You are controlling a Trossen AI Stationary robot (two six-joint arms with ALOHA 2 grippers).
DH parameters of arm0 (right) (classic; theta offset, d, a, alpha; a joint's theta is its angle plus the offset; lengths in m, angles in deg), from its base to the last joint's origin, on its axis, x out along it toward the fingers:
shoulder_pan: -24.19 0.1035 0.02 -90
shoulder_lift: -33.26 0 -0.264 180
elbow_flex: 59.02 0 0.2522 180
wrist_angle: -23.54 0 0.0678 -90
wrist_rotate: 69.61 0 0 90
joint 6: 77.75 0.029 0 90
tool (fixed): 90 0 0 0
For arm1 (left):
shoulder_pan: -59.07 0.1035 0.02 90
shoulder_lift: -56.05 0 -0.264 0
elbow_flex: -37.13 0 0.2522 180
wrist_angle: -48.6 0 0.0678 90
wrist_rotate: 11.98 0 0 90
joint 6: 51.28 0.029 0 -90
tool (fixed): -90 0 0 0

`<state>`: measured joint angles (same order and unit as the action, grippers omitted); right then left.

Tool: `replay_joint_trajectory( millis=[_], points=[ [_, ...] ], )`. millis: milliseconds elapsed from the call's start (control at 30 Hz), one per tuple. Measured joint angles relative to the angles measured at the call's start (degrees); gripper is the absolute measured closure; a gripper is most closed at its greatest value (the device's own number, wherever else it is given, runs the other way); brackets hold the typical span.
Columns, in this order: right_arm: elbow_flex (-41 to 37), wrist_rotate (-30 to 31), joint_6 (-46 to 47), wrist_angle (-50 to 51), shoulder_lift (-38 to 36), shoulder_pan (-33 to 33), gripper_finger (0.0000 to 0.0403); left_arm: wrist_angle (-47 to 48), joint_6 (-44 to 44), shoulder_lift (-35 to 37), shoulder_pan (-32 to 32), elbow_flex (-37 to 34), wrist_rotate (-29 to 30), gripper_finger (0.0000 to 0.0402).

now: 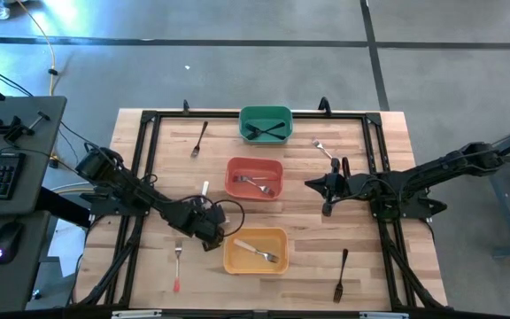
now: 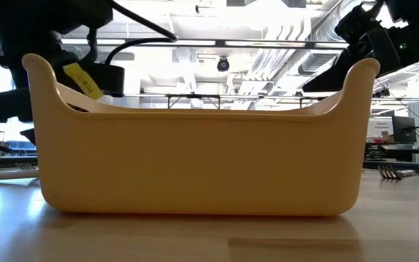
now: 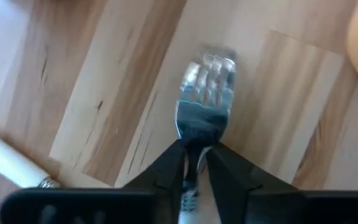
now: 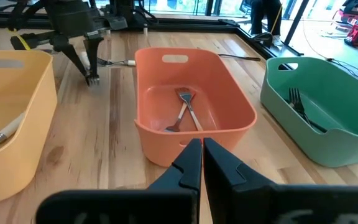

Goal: Sort silverware by color (type)
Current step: Put the white fork into the yellow bin

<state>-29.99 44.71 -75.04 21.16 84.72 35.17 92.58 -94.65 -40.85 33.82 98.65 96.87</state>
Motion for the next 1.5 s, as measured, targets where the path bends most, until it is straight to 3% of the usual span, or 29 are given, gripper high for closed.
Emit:
replay_joint_trajectory(
  millis=[167, 367, 567, 700, 833, 1067, 1500],
  points=[
    [0.0, 0.0, 0.1, 0.0, 0.0, 0.0, 0.0403, 1.8, 4.4, 2.2, -0.4, -0.4, -0.5, 0.0395],
    [0.0, 0.0, 0.1, 0.0, 0.0, 0.0, 0.0403, 9.1, 3.9, 8.8, -0.4, -0.4, 3.8, 0.04],
    [0.0, 0.0, -0.1, -0.4, 0.0, 0.0, 0.0403, 9.4, 4.6, 18.5, -0.6, 1.1, 6.5, 0.0401],
    [0.0, 0.0, -0.1, -0.9, 0.0, 0.0, 0.0403, 7.2, 8.0, 20.8, -2.3, 5.2, 8.6, 0.0401],
    [0.0, 0.0, -0.1, -0.9, 0.0, 0.0, 0.0403, -0.6, 12.9, 19.9, -3.4, 9.2, 7.5, 0.0401],
    [-0.1, 0.0, -0.3, -1.3, 0.0, 0.0, 0.0403, -13.4, 18.6, 13.8, -2.4, 13.0, -2.6, 0.0401],
    [-0.1, 0.0, -0.3, -0.9, 0.0, -0.1, 0.0403, -17.1, 21.5, -1.5, 3.6, 19.0, -14.9, 0.0401]
  ],
)
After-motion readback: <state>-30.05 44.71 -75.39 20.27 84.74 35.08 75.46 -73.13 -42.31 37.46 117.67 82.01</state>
